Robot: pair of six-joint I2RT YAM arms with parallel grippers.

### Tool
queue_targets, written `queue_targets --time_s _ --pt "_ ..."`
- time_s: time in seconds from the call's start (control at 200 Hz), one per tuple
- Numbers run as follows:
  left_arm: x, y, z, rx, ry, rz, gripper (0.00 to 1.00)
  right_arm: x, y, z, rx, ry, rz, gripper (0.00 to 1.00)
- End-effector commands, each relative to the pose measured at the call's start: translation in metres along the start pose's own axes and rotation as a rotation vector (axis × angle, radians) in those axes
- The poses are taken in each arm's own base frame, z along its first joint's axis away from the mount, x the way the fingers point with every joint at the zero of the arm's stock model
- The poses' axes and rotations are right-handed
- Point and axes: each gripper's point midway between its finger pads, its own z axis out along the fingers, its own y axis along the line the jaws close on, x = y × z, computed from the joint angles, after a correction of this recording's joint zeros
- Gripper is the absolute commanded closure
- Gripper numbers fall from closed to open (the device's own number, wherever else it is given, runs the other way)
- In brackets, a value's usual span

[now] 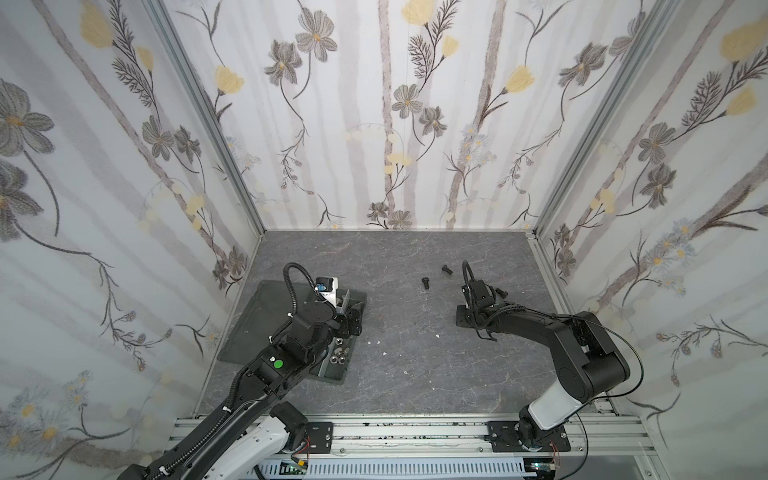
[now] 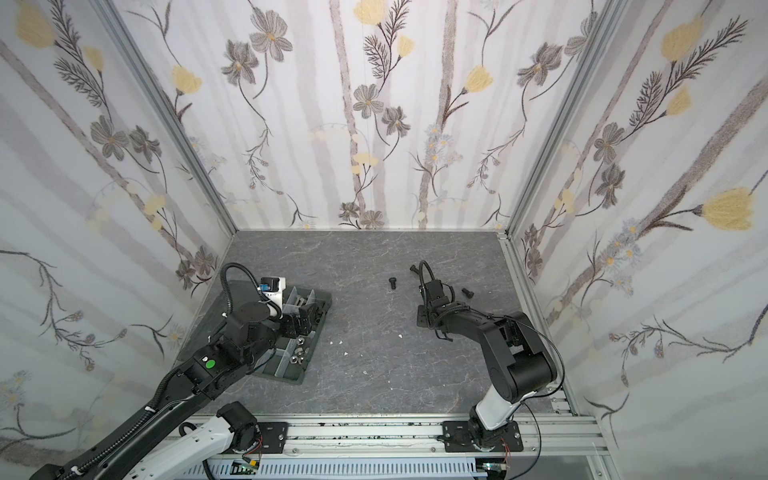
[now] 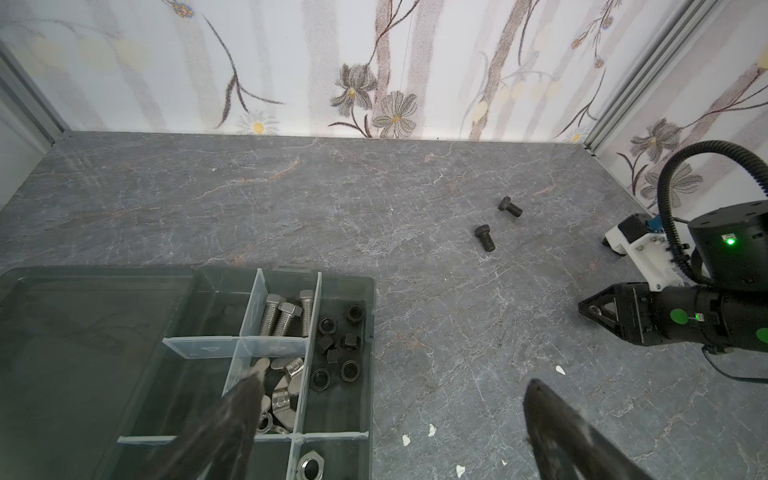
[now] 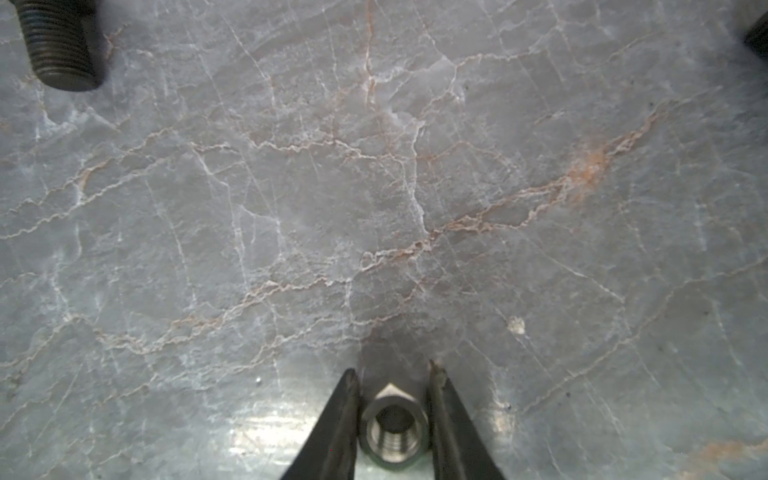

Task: Sort the screws and nuts into containers
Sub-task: 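Carry the hex nut with the right gripper over the organizer box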

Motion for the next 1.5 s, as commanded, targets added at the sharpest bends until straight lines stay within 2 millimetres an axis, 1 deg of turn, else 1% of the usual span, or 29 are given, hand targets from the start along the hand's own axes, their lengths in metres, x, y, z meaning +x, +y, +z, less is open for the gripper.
queue_targets --time_s 0.0,0.155,0.275,0.285,0.315,0.46,0.574,0.724,0.769,0.779,0.799,0.939,1.064,1.099,1.114,1.129,1.239,1.364,1.494 --pt "-0.006 -0.001 -0.001 0.007 -0.025 -0.009 0.02 0.007 -0.001 -0.004 0.001 0.026 -0.01 0.77" --pt "-0.006 -0.001 -0.002 0.01 -0.029 -0.015 0.02 0.002 0.006 -0.011 -0.01 0.011 -0.018 0.84" --pt "-0.012 0.002 -0.007 -0.004 -0.056 -0.026 0.02 -0.003 0.017 -0.016 -0.029 0.002 -0.035 0.84" --pt "-0.013 0.003 -0.008 -0.005 -0.061 -0.027 0.01 -0.008 0.02 -0.022 -0.041 -0.019 -0.032 0.84" --pt "-0.015 0.004 -0.01 -0.01 -0.072 -0.03 0.01 -0.01 0.025 -0.026 -0.058 -0.029 -0.035 0.84" --pt "-0.024 0.009 -0.02 -0.019 -0.126 -0.045 0.01 -0.014 0.055 -0.037 -0.161 -0.043 -0.052 0.84" --pt "-0.034 0.012 -0.031 -0.021 -0.186 -0.063 0.01 -0.018 0.085 -0.048 -0.242 -0.064 -0.078 0.84" --pt "-0.043 0.016 -0.044 -0.016 -0.256 -0.083 0.01 -0.022 0.132 -0.062 -0.349 -0.071 -0.125 0.84" --pt "-0.045 0.018 -0.048 -0.022 -0.27 -0.088 0.01 -0.025 0.149 -0.071 -0.381 -0.082 -0.146 0.84" --pt "-0.045 0.019 -0.048 -0.024 -0.272 -0.088 0.01 -0.022 0.151 -0.066 -0.376 -0.069 -0.152 0.84" --pt "-0.045 0.019 -0.049 -0.025 -0.275 -0.09 0.01 -0.021 0.157 -0.065 -0.383 -0.065 -0.162 0.84" --pt "-0.045 0.02 -0.05 -0.027 -0.278 -0.091 0.0 -0.018 0.203 -0.073 -0.462 -0.05 -0.218 0.84" --pt "-0.046 0.02 -0.05 -0.028 -0.282 -0.091 0.0 -0.007 0.245 -0.08 -0.542 -0.022 -0.261 0.84" --pt "-0.045 0.02 -0.05 -0.026 -0.279 -0.09 0.0 -0.007 0.254 -0.08 -0.56 -0.02 -0.264 0.84" --pt "-0.045 0.02 -0.05 -0.024 -0.28 -0.092 0.0 0.001 0.264 -0.084 -0.58 -0.012 -0.284 0.84" --pt "-0.045 0.02 -0.05 -0.023 -0.28 -0.092 0.0 0.006 0.27 -0.085 -0.591 -0.005 -0.295 0.84" --pt "-0.045 0.02 -0.051 -0.022 -0.281 -0.093 0.0 0.024 0.305 -0.089 -0.65 0.027 -0.337 0.84" --pt "-0.047 0.02 -0.052 -0.018 -0.288 -0.096 0.0 0.046 0.334 -0.089 -0.696 0.067 -0.374 0.83" --pt "-0.048 0.019 -0.054 -0.015 -0.294 -0.098 0.0 0.059 0.353 -0.092 -0.742 0.09 -0.38 0.83"
